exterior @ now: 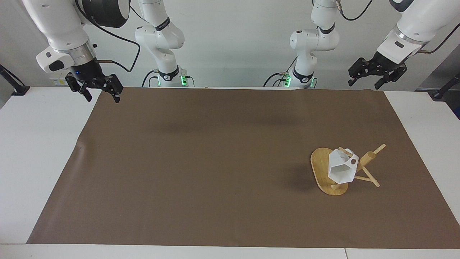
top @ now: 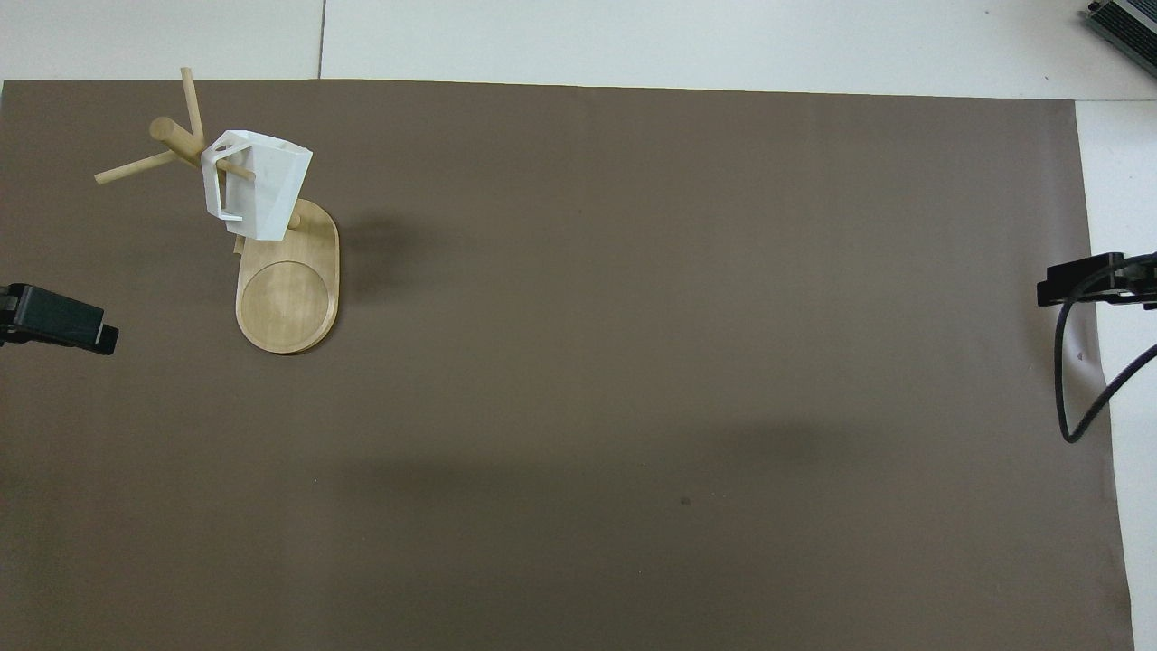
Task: Hang cup on rack
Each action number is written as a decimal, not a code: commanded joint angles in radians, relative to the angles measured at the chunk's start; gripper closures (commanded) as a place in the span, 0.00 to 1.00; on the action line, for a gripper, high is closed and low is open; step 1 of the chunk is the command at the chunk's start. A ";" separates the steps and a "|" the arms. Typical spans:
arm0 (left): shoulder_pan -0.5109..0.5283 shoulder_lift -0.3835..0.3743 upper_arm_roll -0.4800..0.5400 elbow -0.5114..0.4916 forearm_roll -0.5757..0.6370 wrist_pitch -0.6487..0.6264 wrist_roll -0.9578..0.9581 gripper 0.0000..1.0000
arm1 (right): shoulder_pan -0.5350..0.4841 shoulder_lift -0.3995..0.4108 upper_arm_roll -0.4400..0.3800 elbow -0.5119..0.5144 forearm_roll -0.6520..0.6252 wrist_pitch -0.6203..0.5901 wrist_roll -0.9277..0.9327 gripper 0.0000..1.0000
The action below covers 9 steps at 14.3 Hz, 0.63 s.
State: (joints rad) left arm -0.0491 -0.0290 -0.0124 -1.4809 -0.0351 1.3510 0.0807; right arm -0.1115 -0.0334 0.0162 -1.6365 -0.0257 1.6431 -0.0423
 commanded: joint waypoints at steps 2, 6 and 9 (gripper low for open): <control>-0.018 0.003 0.002 0.031 0.037 -0.029 0.010 0.00 | -0.005 -0.010 0.002 0.000 0.010 -0.020 -0.004 0.00; -0.008 0.003 0.005 0.031 0.034 -0.032 0.016 0.00 | -0.005 -0.010 0.002 0.000 0.010 -0.020 -0.004 0.00; -0.008 0.001 0.008 0.031 0.024 -0.030 0.016 0.00 | -0.005 -0.010 0.002 0.000 0.010 -0.020 -0.004 0.00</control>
State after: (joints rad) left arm -0.0486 -0.0292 -0.0141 -1.4702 -0.0221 1.3430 0.0808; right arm -0.1115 -0.0334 0.0162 -1.6365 -0.0257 1.6431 -0.0423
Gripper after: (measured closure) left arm 0.000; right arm 0.000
